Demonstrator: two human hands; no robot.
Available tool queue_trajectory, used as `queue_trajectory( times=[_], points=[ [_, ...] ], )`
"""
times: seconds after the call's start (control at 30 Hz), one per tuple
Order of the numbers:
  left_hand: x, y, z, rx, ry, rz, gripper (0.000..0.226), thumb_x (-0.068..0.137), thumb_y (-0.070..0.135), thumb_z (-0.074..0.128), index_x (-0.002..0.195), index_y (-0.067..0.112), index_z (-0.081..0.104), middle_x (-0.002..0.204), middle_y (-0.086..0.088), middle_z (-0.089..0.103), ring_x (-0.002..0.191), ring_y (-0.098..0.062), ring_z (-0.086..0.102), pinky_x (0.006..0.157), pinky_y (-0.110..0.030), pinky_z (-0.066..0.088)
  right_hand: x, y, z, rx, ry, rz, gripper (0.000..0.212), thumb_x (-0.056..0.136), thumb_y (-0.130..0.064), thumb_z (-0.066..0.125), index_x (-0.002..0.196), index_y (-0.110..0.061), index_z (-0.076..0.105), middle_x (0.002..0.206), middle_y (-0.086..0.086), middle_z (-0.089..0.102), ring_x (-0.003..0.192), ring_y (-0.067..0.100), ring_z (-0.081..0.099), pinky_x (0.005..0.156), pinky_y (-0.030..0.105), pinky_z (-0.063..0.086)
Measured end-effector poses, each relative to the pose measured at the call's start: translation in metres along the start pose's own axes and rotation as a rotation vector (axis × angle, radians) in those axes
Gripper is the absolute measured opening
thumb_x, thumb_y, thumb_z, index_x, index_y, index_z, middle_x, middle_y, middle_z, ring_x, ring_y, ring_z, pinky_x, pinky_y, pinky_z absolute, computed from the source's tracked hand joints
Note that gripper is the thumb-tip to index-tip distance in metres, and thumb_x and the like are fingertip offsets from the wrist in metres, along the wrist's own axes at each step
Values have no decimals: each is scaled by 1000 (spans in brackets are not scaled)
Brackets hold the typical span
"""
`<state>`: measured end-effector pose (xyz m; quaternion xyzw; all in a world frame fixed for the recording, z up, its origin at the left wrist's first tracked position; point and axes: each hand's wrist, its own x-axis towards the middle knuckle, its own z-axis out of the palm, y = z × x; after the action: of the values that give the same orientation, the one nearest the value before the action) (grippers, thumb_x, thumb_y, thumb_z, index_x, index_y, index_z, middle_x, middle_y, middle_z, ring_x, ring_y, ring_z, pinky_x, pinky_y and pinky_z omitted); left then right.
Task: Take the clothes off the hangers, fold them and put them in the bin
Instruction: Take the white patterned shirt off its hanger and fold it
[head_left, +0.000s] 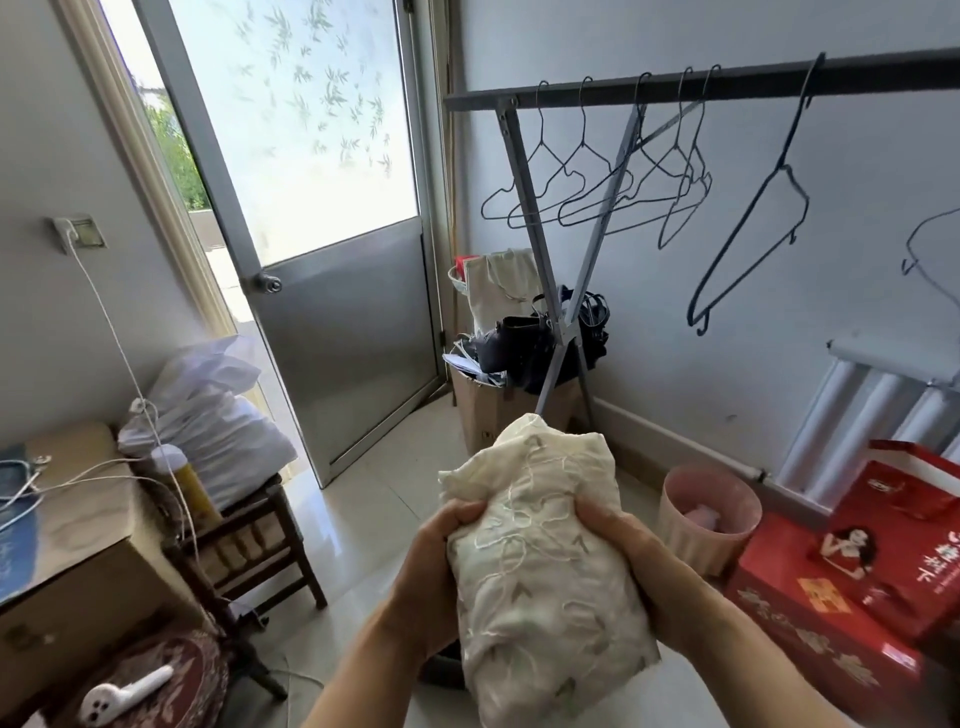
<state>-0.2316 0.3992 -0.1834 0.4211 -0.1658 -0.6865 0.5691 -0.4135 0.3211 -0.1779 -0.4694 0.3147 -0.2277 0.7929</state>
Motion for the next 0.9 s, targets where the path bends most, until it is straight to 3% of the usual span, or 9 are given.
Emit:
queue_trajectory(
  times=[0.2,0.33,0.43,0.53,0.6,0.7,0.83,0.9],
  points=[
    [78,43,-30,-7,-14,-69,47,82,28,43,97,-3,74,100,-24,69,90,-36,67,90,-44,49,76,-8,-17,95,53,-48,67,58,-32,89,111,2,68,118,29,64,108,43,63,93,52,52],
    [129,64,-49,77,6,-84,47,85,36,52,103,-2,75,107,-26,69,91,-37,70,81,-42,56,133,-13,-24,155,203,-110,41,69,-20,86,101,3,73,109,29,68,97,42,68,76,46,58],
    [161,67,-72,135,85,-39,56,90,52,55,120,7,68,120,-23,67,108,-38,66,99,-51,49,172,-13,-27,154,322,-159,23,77,-15,69,93,1,75,102,26,71,91,39,71,70,44,60],
    [187,63,-92,331,207,81,74,66,57,80,124,16,60,114,-13,72,104,-33,69,94,-52,52,204,-5,-26,112,402,-146,27,81,-20,68,97,0,74,101,24,72,93,40,70,85,54,55],
    [203,61,-104,385,272,128,78,54,50,90,118,19,59,102,-5,75,93,-24,73,83,-44,58,227,0,-28,38,453,-122,29,81,-24,69,97,0,74,97,22,73,89,38,72,84,53,56],
    [229,62,-122,385,320,148,71,57,35,92,116,18,58,97,-3,76,86,-22,74,71,-37,60,263,12,-34,-4,481,-88,27,85,-26,67,95,-1,73,93,20,74,84,35,73,76,47,59],
    [281,67,-161,396,356,185,75,59,22,93,121,23,52,104,-5,74,88,-21,74,75,-42,61,315,36,-53,66,404,-35,50,77,-39,77,110,-3,68,105,21,72,97,40,69,84,55,56],
    [306,68,-180,447,392,205,80,56,23,95,121,27,48,106,-3,72,88,-18,74,78,-42,61,339,50,-64,90,314,5,63,66,-32,86,117,-2,65,111,22,70,100,41,68,81,53,57]
  ],
)
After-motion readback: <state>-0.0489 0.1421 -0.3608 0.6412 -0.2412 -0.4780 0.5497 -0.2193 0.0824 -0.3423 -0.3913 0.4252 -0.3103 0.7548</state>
